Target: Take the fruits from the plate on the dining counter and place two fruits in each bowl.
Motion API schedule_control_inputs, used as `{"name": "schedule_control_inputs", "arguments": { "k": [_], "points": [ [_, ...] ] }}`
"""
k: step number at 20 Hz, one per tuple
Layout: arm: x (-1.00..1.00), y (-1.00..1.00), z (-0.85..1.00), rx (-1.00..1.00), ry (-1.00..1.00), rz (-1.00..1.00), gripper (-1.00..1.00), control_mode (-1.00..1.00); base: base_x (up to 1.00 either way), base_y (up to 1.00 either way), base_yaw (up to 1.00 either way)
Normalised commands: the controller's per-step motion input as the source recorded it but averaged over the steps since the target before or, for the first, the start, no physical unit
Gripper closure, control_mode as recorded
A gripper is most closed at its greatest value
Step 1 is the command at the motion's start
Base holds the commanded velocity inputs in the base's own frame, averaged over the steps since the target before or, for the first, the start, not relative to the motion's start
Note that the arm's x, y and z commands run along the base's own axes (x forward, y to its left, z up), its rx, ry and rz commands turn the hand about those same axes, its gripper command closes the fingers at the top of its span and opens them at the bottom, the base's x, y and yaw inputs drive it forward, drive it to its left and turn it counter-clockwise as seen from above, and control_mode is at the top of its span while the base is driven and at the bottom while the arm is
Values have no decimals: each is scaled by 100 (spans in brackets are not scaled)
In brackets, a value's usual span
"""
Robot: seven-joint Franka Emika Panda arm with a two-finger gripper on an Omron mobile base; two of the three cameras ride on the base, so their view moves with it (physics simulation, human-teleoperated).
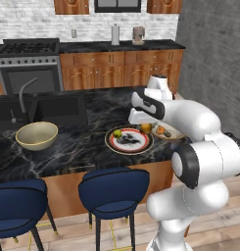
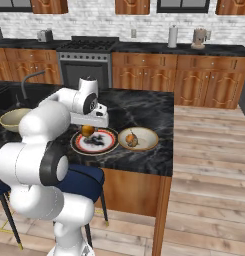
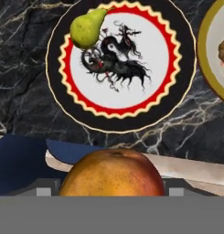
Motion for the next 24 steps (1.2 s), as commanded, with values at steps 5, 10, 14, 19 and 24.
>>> {"name": "schedule_control_inputs", "arguments": {
  "k": [5, 10, 14, 19, 24],
  "points": [
    [0, -1, 3, 0, -1, -3, 100, -100, 0, 0, 0],
    [0, 0, 0, 0, 0, 0, 100, 100, -37, 50, 0],
    [0, 0, 0, 0, 0, 0, 100, 100, -31, 98, 0],
    [0, 0, 0, 0, 0, 0, 100, 100, 0, 100, 0],
    [0, 0, 0, 0, 0, 0, 100, 100, 7, 73, 0]
  ]
}}
